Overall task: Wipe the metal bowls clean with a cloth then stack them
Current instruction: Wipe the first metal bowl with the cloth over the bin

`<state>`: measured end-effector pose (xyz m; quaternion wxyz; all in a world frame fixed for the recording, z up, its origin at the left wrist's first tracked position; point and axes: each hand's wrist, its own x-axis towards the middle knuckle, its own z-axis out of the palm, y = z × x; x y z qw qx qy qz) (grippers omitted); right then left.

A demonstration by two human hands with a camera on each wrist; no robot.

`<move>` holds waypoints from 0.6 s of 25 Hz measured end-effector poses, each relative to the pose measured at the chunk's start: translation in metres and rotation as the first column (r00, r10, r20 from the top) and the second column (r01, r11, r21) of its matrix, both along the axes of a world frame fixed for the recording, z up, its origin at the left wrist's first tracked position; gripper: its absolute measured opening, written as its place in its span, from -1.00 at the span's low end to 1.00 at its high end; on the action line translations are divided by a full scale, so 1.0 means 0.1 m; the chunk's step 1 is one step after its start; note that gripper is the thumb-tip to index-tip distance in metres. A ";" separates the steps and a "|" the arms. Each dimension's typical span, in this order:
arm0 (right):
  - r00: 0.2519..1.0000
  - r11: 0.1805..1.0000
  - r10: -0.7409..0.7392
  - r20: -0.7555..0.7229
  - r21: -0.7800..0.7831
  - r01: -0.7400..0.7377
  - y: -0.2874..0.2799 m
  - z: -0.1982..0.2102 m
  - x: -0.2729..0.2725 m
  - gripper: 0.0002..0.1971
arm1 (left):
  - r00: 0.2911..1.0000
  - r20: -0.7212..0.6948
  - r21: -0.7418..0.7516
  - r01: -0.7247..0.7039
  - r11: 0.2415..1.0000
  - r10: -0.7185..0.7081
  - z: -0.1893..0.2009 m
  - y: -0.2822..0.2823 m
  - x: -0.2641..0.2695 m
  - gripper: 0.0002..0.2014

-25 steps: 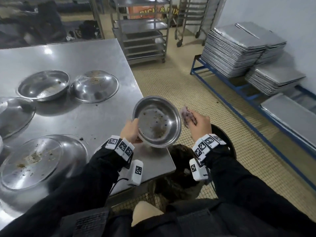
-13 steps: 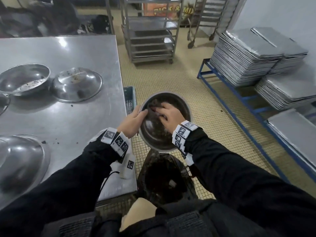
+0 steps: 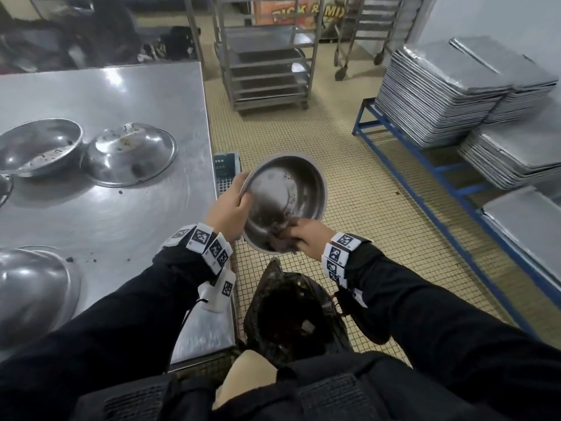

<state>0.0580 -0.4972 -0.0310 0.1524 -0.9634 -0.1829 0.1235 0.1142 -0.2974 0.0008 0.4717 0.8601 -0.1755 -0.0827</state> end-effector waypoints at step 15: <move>0.893 0.982 -0.167 0.417 0.149 0.114 0.09 0.40 0.70 -0.75 | 0.998 -0.042 -0.115 -0.048 0.992 0.044 0.29 0.09 -0.03 -0.60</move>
